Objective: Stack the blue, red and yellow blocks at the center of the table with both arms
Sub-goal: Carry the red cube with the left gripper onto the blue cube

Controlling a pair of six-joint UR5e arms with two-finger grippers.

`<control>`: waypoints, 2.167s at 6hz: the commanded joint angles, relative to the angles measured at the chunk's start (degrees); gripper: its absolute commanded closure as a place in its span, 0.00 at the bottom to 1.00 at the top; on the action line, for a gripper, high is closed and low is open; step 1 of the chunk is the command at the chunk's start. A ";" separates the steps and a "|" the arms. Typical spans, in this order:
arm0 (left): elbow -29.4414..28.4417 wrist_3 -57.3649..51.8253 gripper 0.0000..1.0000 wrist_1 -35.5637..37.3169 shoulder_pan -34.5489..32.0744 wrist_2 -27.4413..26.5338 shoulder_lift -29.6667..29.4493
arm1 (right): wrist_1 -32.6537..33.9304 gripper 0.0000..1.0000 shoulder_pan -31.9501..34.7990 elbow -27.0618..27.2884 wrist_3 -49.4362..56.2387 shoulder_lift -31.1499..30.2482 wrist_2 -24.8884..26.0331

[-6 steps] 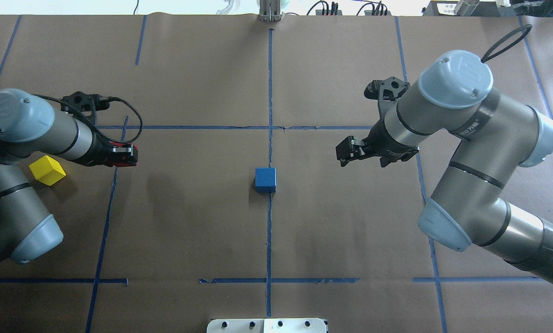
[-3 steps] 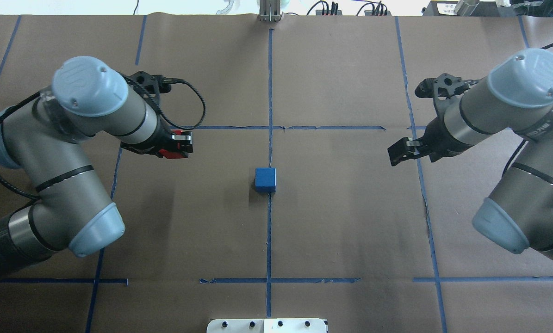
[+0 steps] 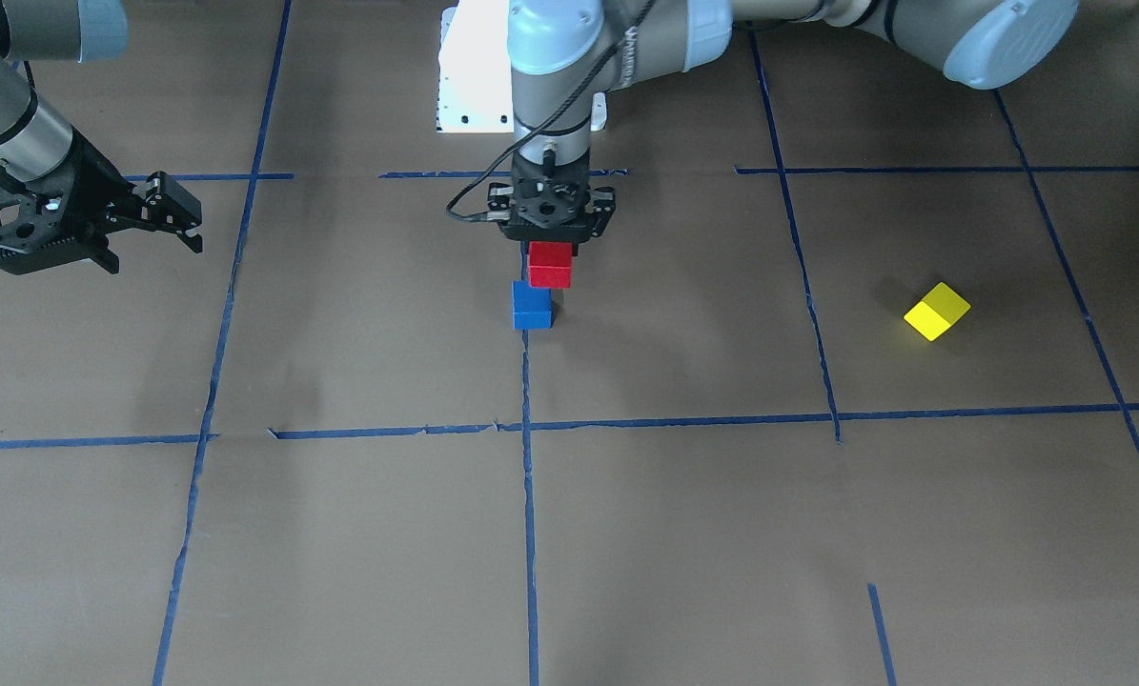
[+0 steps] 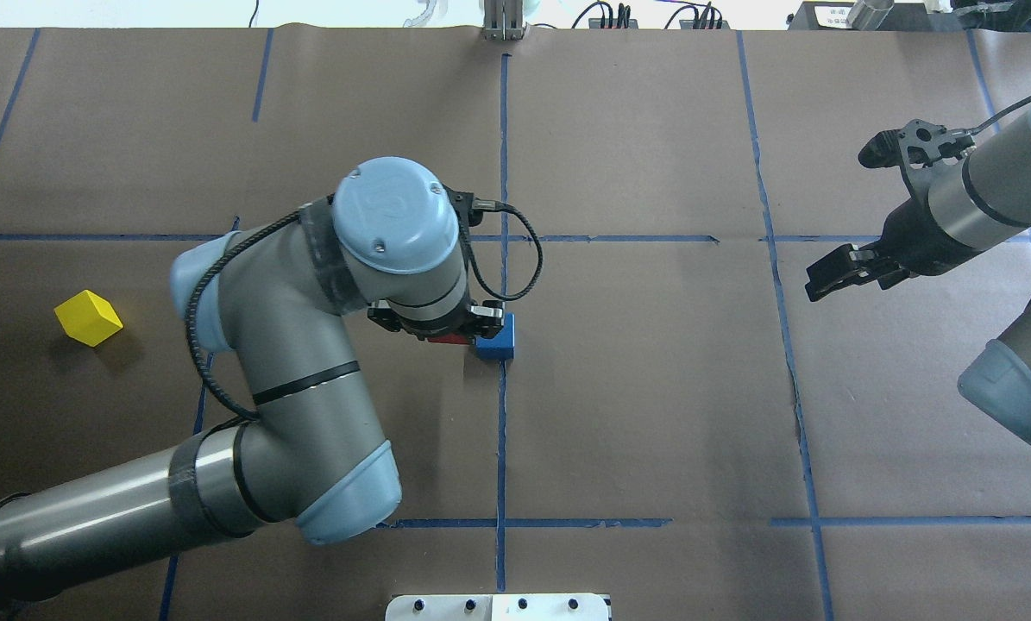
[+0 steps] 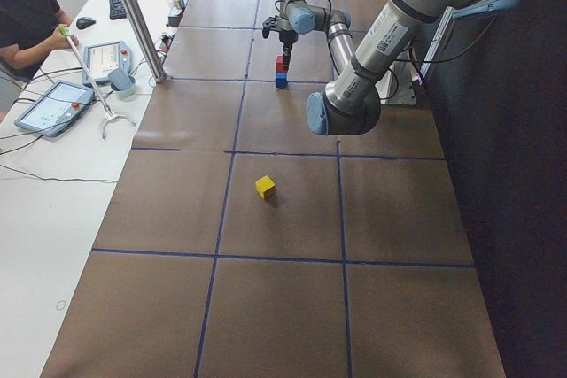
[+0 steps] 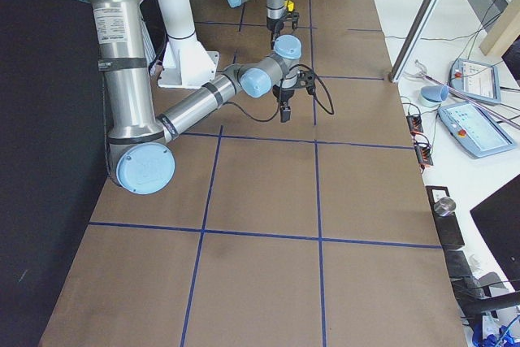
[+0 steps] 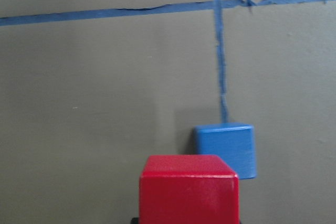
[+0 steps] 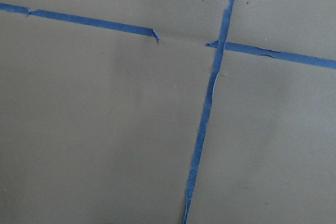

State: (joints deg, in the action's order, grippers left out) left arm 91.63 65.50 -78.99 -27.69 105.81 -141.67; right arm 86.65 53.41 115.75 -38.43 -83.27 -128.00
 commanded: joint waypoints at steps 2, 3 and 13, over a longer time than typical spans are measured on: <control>-5.22 -0.03 0.99 -2.39 0.88 -0.08 -2.03 | 0.01 0.00 0.03 0.01 0.02 -0.05 -0.14; -5.32 -0.20 0.99 -2.58 0.88 -0.08 -1.94 | 0.01 0.00 -0.05 -0.17 0.02 -0.05 -0.06; -4.63 2.26 0.00 -7.33 0.45 -0.52 0.26 | 0.01 0.00 -0.23 -0.43 0.02 0.22 -0.05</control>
State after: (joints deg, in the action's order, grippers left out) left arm 86.37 67.70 -86.38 -27.03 105.35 -141.48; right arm 86.66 53.18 115.34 -38.41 -83.02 -128.02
